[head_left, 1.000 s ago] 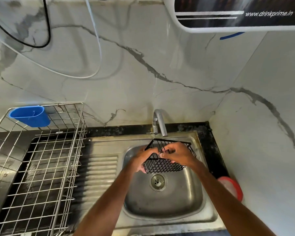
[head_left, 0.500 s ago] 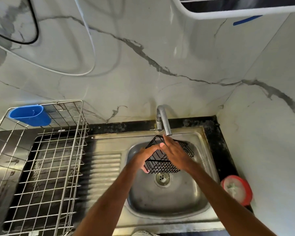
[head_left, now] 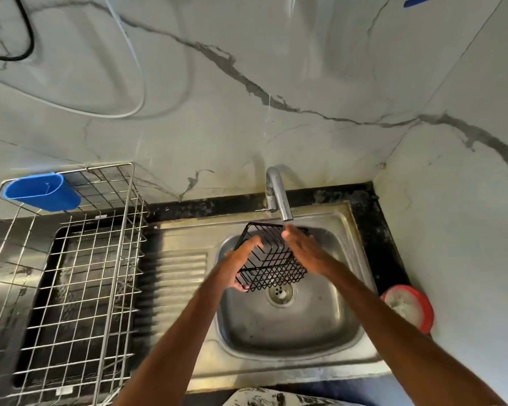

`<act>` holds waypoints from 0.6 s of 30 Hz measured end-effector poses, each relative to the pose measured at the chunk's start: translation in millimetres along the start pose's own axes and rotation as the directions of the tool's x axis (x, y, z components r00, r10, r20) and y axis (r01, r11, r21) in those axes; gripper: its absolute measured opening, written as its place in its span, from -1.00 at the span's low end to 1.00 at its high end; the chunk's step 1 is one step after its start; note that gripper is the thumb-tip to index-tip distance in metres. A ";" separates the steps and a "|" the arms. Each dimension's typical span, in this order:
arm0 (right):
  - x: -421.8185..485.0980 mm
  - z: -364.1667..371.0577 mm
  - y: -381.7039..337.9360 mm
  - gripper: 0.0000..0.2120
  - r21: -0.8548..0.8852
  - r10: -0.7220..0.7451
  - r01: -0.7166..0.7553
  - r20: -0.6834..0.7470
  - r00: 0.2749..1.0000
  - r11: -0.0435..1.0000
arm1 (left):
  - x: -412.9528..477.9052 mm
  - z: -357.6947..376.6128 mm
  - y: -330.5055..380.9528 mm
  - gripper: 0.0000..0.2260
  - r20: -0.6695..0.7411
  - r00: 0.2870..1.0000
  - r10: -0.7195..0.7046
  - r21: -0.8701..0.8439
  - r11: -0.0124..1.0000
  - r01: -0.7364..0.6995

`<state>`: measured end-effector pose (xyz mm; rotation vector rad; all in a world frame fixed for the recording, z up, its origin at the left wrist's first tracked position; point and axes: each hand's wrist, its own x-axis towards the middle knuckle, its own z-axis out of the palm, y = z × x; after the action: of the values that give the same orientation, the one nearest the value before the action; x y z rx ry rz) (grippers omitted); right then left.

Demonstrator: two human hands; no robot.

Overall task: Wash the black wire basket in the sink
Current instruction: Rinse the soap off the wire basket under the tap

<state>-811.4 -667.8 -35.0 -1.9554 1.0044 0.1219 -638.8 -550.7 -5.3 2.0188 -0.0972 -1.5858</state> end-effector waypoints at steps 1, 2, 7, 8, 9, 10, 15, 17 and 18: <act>3.8 -4.0 8.2 -0.33 0.000 0.084 -0.084 0.007 0.996 0.997 | -1.7 -2.1 -0.3 -0.32 0.006 1.000 -0.001 0.016 1.000 0.001; 7.4 -5.0 13.0 -0.26 0.008 0.140 -0.140 0.012 0.990 0.990 | -2.8 -3.2 -0.4 -0.36 0.008 1.000 -0.002 0.038 0.999 0.002; -6.0 21.3 -25.7 -0.15 0.025 -0.137 0.136 0.048 0.989 0.990 | -3.7 -3.9 -2.9 -0.22 -0.041 0.999 0.022 0.099 0.995 -0.018; -12.0 27.8 -32.9 -0.21 0.024 -0.205 0.204 0.063 0.977 0.979 | -3.3 -5.4 -4.2 -0.10 -0.064 0.998 0.012 0.101 0.995 -0.005; -18.0 31.1 -37.3 -0.24 0.041 -0.237 0.235 0.069 0.969 0.971 | -2.7 -7.2 -6.0 -0.03 -0.085 0.996 0.003 0.104 0.995 0.006; -18.1 34.9 -32.7 -0.26 0.058 -0.251 0.247 0.068 0.966 0.967 | -2.6 -8.8 -7.9 -0.02 -0.097 0.995 0.007 0.128 0.992 0.006; -2.6 29.2 20.3 -0.30 0.168 0.012 -0.029 0.100 0.995 0.985 | -7.2 -11.9 -8.3 0.11 -0.079 0.995 0.055 0.210 0.977 -0.037; 2.9 21.7 25.8 -0.09 0.163 0.177 -0.188 0.079 0.981 0.969 | -10.0 -6.6 -4.8 0.26 -0.099 0.993 0.068 0.204 0.978 -0.046; 3.2 18.4 19.8 -0.03 0.177 0.185 -0.194 0.068 0.980 0.965 | -11.5 -4.4 -1.9 0.25 -0.110 0.991 0.071 0.195 0.980 -0.049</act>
<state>-817.5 -660.9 -60.6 -1.6800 1.1276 0.1795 -638.7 -542.9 4.4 2.2290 -0.2741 -1.4657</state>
